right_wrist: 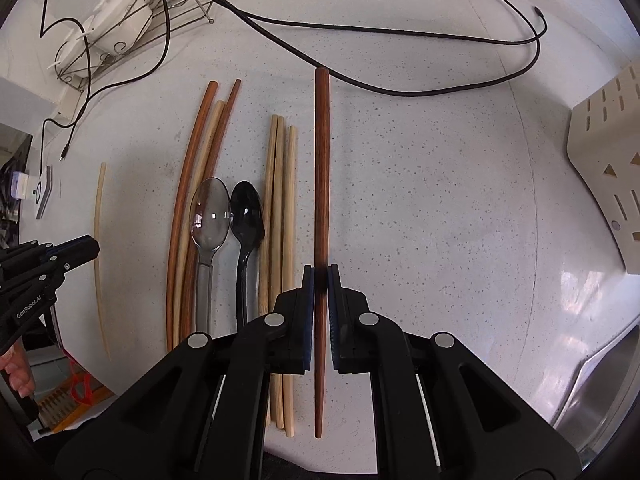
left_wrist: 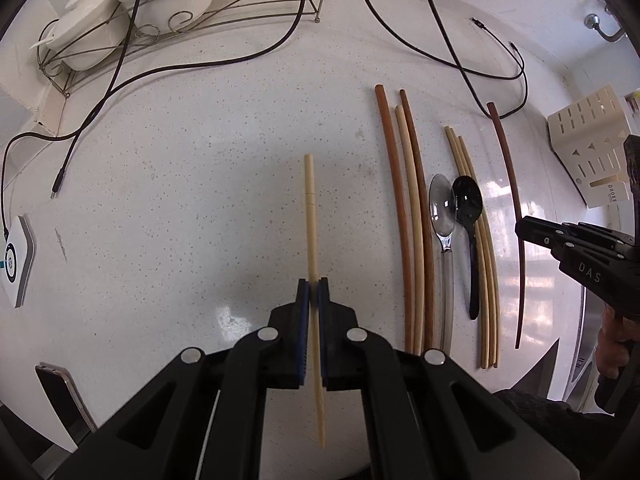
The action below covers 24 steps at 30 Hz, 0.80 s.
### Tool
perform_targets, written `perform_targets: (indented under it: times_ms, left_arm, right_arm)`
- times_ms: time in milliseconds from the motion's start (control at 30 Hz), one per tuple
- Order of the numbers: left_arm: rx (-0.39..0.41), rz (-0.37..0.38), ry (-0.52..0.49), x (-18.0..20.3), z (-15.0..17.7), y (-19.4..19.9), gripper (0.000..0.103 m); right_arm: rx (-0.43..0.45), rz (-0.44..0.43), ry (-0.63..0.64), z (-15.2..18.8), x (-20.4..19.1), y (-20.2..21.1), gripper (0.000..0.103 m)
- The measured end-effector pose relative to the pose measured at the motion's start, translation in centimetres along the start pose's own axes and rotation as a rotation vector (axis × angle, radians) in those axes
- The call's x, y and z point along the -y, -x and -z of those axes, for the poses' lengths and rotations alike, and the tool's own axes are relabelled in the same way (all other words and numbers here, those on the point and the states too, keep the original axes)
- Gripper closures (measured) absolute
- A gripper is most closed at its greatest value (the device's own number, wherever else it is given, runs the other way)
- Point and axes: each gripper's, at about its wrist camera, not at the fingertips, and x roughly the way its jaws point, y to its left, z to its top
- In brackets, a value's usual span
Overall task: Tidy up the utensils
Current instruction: 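Lift both held chopsticks and carry them over the cream utensil holder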
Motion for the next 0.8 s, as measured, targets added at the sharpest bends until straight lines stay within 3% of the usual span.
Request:
perform_targets:
  times_ms: [200, 800]
  left_arm:
    - [0.046, 0.013, -0.016, 0.4, 0.3, 2.0, 0.099]
    - [0.238, 0.079, -0.142, 8.2, -0.4, 8.4, 0.099]
  right_arm:
    - [0.057, -0.020, -0.029, 0.9, 0.8, 2.1, 0.097]
    - [0.281, -0.020, -0.127, 5.1, 4.6, 10.6, 0.097]
